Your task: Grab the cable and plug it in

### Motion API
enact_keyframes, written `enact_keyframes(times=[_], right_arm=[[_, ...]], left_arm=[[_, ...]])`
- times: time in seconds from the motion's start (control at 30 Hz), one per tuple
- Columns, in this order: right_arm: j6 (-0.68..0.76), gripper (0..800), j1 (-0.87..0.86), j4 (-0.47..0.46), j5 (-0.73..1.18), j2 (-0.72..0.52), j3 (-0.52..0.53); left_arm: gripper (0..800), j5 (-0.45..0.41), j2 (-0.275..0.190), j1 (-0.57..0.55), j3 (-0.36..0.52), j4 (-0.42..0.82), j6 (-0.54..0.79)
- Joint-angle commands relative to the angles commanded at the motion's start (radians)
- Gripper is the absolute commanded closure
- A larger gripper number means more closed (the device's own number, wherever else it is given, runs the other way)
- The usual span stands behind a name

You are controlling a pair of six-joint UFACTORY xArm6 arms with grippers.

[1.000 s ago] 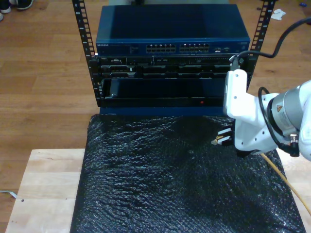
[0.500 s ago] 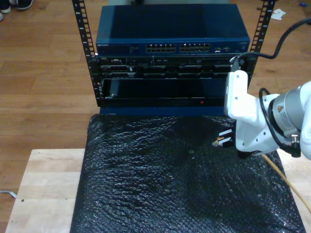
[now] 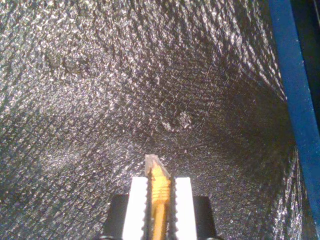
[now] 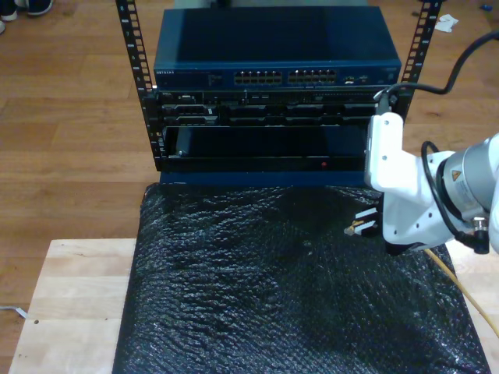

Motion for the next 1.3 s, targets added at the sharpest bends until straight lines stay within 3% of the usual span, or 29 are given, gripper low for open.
enact_keyframes(times=[0.13,0.73,1.03,1.3], right_arm=[[0.0,800,-0.002,0.002,0.006,-0.002,0.008],[0.0,800,-0.018,0.005,-0.006,0.0,-0.008],[-0.003,800,-0.014,-0.002,-0.176,0.055,-0.032],[-0.008,800,0.028,-0.083,-0.37,0.152,-0.08]], left_arm=[[1,-0.091,0.015,0.002,0.04,0.011,0.0],[1,-0.092,0.015,0.005,0.04,0.008,0.0],[0,-0.092,0.015,0.005,0.04,0.008,0.0],[1,-0.092,0.015,0.005,0.04,0.009,0.0]])
